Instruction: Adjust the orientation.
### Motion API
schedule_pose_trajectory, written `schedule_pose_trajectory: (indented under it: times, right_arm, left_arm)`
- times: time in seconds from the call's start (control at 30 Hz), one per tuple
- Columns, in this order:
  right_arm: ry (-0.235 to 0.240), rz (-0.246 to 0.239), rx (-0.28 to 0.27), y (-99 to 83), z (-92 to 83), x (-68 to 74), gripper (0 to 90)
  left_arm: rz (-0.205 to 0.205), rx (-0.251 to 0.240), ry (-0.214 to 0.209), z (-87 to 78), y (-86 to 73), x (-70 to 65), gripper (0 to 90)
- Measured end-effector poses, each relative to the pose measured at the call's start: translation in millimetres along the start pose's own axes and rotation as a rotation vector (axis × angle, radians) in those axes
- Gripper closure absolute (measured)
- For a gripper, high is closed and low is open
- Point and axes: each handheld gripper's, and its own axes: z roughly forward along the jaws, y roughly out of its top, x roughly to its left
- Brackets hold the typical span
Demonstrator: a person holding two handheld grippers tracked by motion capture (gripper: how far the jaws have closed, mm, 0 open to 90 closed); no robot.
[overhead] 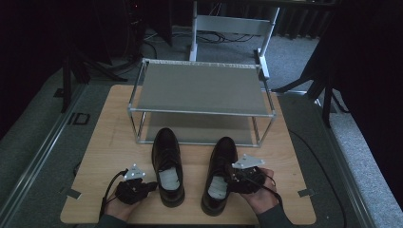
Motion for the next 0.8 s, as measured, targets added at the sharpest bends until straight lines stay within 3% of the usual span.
schedule_pose_trajectory:
  times: [0.1,0.27,0.33,0.4,0.43,0.63,0.7,0.8]
  right_arm:
    - [-0.009,0.012,0.015,-6.7,-9.7,-11.8,38.5]
    - [0.018,0.029,0.037,-14.5,-17.3,-28.2,62.0]
    - [-0.013,0.024,0.033,-15.3,-19.9,-33.6,74.5]
    - [-0.063,0.012,0.029,-15.8,-18.9,-38.5,78.3]
    - [-0.053,0.016,0.016,-16.1,-17.7,-41.8,79.5]
    - [-0.046,0.015,-0.030,-11.0,-16.7,-51.1,82.1]
    - [-0.064,0.021,-0.046,-7.9,-18.0,-54.3,82.3]
    - [-0.095,0.029,-0.069,-2.7,-20.4,-60.6,82.3]
  left_arm:
    - [-0.002,0.000,-0.004,0.1,0.0,0.4,89.4]
    - [-0.004,0.000,-0.006,0.2,0.1,0.6,89.4]
    - [-0.005,0.001,-0.005,0.6,0.0,0.7,89.4]
    - [0.004,0.035,0.019,5.7,0.0,-0.5,89.4]
    - [0.004,0.044,0.025,7.6,-0.3,-1.0,89.4]
    - [0.005,0.041,0.013,7.9,-0.1,0.1,88.6]
    - [0.001,0.036,-0.002,6.3,0.0,2.8,86.3]
    - [0.001,0.013,0.011,1.9,2.6,5.3,85.0]
